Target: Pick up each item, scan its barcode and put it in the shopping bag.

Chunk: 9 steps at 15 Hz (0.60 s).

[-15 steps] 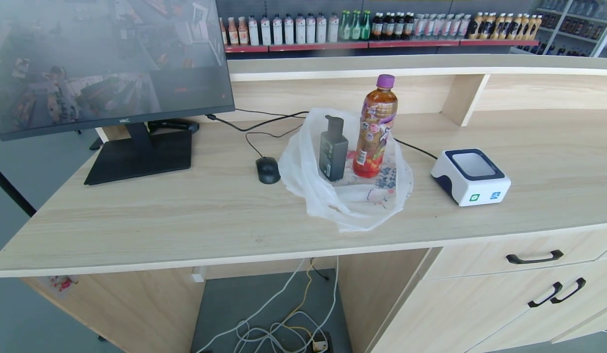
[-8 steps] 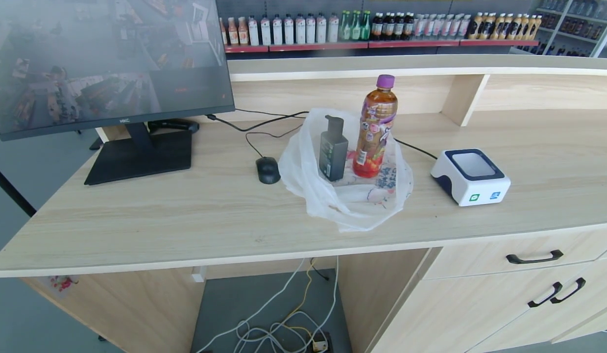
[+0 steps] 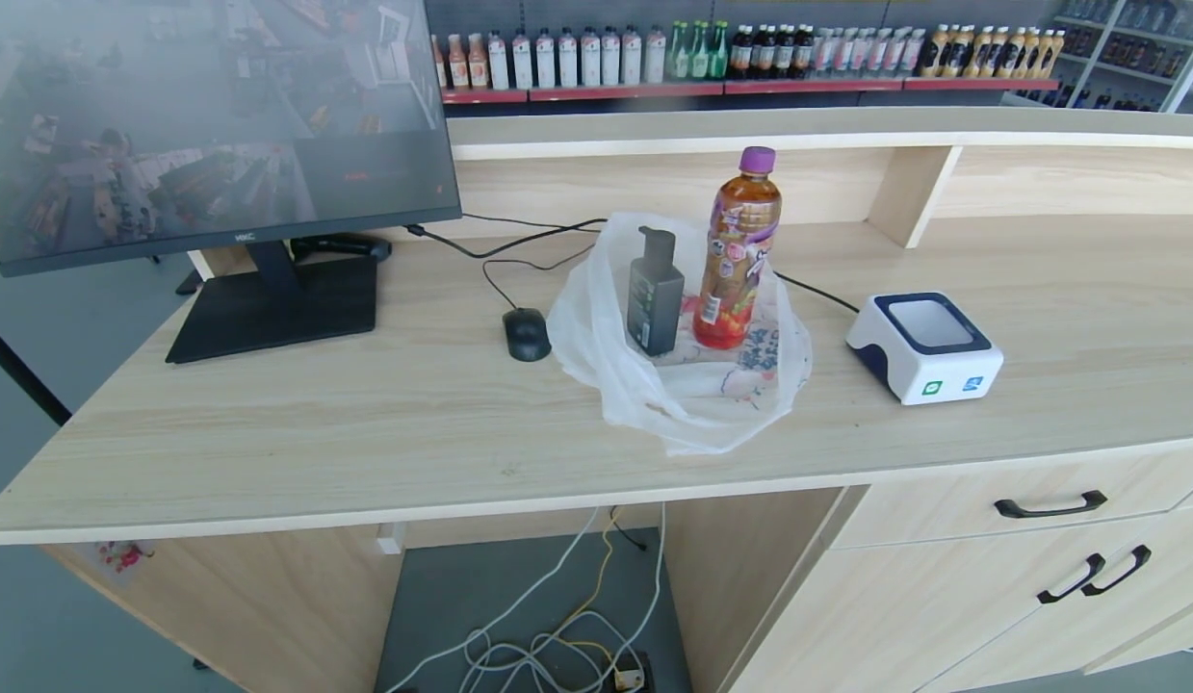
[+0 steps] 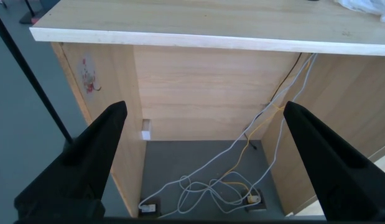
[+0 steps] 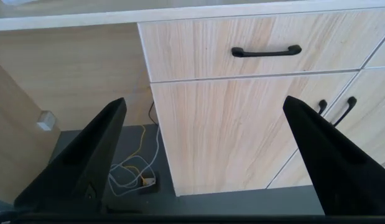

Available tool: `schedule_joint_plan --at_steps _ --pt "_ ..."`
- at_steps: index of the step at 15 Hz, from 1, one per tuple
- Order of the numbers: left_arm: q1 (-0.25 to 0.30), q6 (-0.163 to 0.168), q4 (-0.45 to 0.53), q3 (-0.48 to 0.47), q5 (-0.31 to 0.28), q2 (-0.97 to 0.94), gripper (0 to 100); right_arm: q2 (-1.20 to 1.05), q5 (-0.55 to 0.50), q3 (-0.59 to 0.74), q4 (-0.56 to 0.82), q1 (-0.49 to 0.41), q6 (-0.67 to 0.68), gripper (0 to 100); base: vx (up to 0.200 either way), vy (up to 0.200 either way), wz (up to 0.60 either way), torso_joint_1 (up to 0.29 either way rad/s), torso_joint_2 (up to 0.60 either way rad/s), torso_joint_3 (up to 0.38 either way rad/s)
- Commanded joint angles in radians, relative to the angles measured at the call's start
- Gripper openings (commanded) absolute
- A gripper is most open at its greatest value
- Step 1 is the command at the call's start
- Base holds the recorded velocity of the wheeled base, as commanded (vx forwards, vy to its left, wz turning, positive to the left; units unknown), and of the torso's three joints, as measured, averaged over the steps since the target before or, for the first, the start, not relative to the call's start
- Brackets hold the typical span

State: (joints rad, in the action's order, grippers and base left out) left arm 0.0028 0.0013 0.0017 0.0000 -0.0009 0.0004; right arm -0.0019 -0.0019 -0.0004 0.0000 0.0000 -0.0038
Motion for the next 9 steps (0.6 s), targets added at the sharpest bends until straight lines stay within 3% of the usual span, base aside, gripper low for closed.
schedule_joint_plan --at_steps 1,9 --pt "0.0 0.0 0.0 0.0 -0.001 0.0 100 0.002 -0.001 0.0 0.0 0.0 -0.001 100 0.0 -0.2 0.0 -0.002 -0.01 0.002" --pt "0.0 -0.003 -0.003 0.0 0.001 0.0 100 0.002 0.0 0.0 0.0 0.0 -0.001 100 0.0 -0.2 0.0 0.004 0.0 0.003"
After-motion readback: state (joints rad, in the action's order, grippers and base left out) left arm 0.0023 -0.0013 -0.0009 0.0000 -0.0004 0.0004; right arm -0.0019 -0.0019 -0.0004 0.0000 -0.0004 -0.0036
